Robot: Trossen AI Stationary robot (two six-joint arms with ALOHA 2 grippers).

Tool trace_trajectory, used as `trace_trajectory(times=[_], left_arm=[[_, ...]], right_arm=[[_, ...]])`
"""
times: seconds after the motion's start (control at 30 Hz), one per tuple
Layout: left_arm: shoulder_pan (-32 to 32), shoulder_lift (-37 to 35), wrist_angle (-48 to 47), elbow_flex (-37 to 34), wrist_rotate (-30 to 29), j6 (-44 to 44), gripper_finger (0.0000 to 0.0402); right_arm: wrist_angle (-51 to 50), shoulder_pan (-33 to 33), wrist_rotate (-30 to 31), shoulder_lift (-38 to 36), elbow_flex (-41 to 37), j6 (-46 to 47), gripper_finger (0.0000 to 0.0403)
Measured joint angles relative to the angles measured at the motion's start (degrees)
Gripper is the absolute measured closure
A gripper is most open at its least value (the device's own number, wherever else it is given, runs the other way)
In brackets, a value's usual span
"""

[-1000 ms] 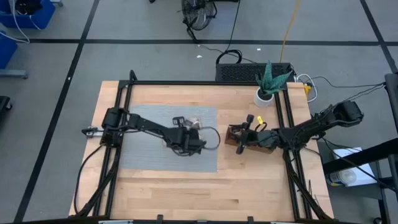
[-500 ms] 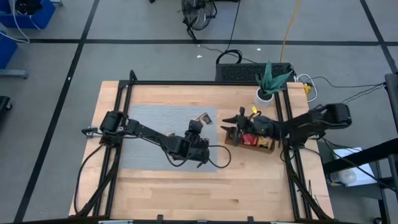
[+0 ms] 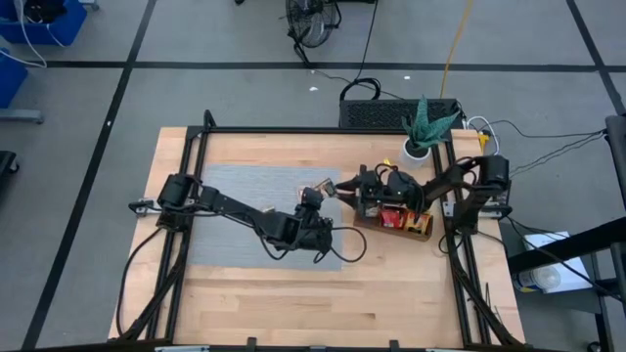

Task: Pick & Place Tea
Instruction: Put the brown tea bag into the left section of the wooden organizer

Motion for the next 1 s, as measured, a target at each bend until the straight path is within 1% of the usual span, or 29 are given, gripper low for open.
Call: trace_trajectory(times=[0.1,0.33,0.4,0.63,0.73,0.87,0.93,1.0], left_arm=[[0.37,0.0,-0.24,0.0,0.02,-0.43,0.0396],[1.32,-0.02,-0.82,-1.08,-2.49,-0.44,0.0396],[1.52,-0.03,-0.82,-1.09,-2.86,-0.97,0.0396],[1.63,-0.08,1.42,-1.11,-1.14,-0.27,0.0396],[1.63,-0.09,1.75,-1.11,-1.09,0.22,0.0396],[1.63,-0.09,1.74,-1.11,-1.05,0.03,0.0396],[1.63,-0.09,1.7,-1.11,-1.03,-0.15,0.0396],[1.63,-0.09,1.67,-1.11,-1.03,-0.18,0.0396]], right_arm=[[0.08,0.07,-2.05,0.81,0.89,1.76,0.0273],[-1.87,0.11,-2.94,0.18,0.89,2.64,0.0273],[-1.61,0.11,-4.01,0.18,0.82,2.65,0.0273],[1.89,0.13,-3.27,0.18,1.1,1.75,0.0273],[1.3,0.13,-0.43,0.18,2.31,0.24,0.0273],[-0.58,0.13,0.58,0.18,4.07,-1.83,0.0274],[-1.37,0.13,0.57,0.18,4.33,-2.32,0.0279],[-2.07,0.13,0.57,0.18,4.37,-2.32,0.0294]])
